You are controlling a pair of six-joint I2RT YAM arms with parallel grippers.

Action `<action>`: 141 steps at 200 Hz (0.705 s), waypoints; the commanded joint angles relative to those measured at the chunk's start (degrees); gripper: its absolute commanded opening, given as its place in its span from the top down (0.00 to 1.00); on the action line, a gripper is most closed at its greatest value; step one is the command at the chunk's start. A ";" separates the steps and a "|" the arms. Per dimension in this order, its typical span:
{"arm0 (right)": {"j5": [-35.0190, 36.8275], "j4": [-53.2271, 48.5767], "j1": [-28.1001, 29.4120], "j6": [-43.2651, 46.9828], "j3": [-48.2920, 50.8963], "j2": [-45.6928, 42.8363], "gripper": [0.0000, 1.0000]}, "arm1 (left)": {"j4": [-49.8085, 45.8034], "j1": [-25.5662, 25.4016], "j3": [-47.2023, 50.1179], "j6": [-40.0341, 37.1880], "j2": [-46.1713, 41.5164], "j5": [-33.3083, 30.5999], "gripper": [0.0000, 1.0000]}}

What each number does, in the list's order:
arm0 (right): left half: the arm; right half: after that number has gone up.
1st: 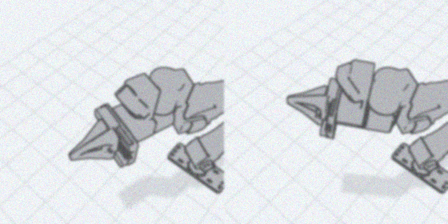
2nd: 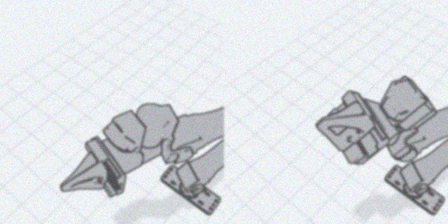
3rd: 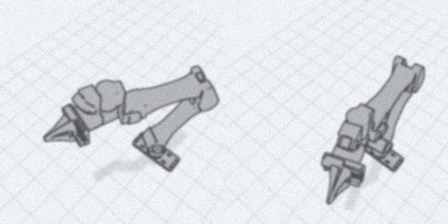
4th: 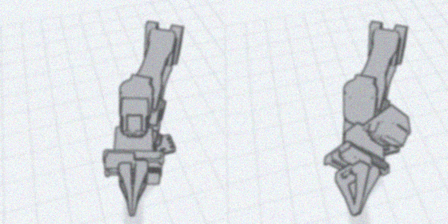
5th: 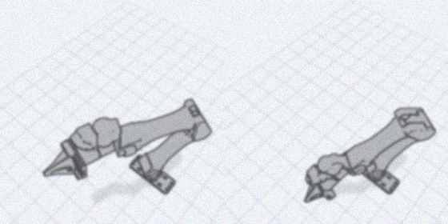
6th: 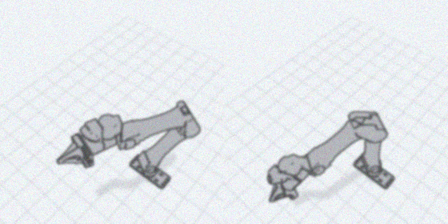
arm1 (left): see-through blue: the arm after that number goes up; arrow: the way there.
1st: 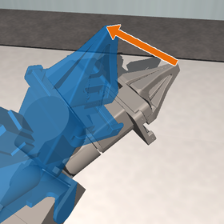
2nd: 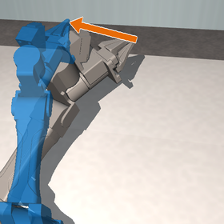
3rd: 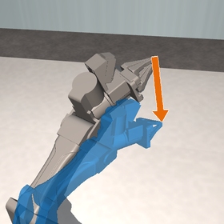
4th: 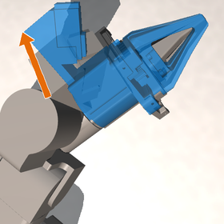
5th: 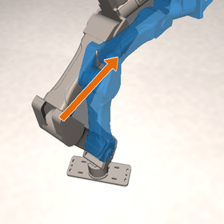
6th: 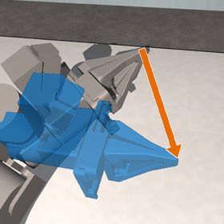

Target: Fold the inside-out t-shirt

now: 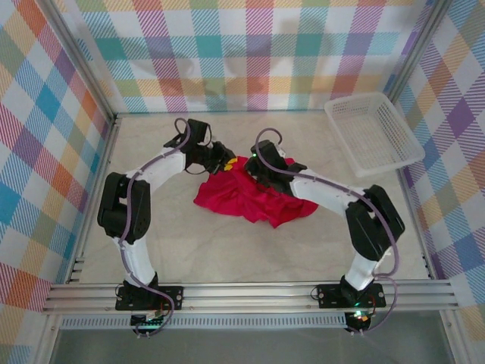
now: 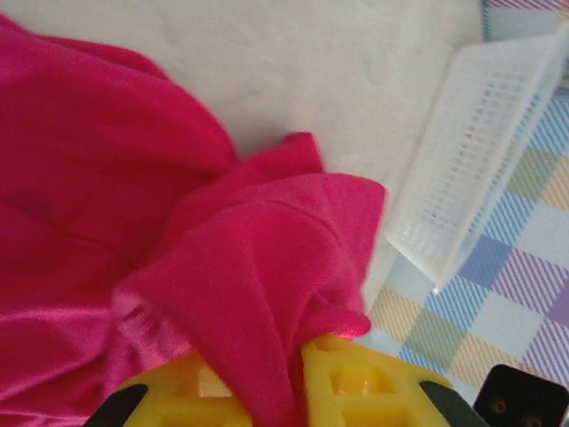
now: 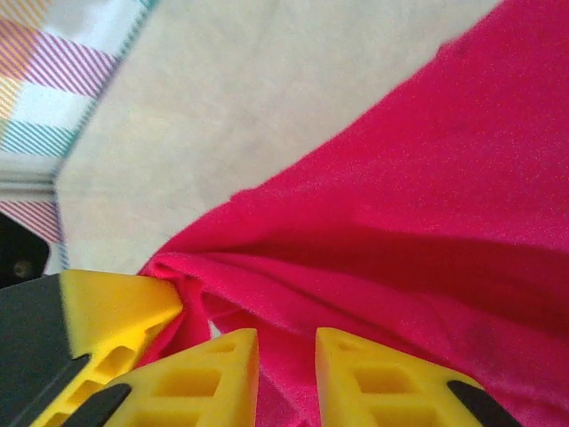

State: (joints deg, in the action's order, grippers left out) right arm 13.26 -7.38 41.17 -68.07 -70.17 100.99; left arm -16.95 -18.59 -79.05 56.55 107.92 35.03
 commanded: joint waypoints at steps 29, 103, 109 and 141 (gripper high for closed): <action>-0.58 -2.73 -0.20 0.23 -7.03 11.24 0.79 | 6.07 2.79 2.11 2.37 1.73 4.31 0.95; 8.54 -13.64 -4.30 4.49 -15.80 14.40 0.47 | 11.58 3.22 6.29 6.60 -1.60 10.62 1.00; 8.46 -14.27 -4.86 4.24 -16.36 14.78 0.50 | 12.02 2.92 6.46 7.14 -2.54 11.29 1.00; 3.83 -16.48 -7.88 4.56 -19.88 17.61 0.58 | 10.58 1.50 6.67 7.96 -8.38 13.89 1.00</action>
State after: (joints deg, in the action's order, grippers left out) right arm 19.00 -19.62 35.42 -65.04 -87.50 115.55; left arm -7.75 -16.10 -72.05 62.67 106.76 44.51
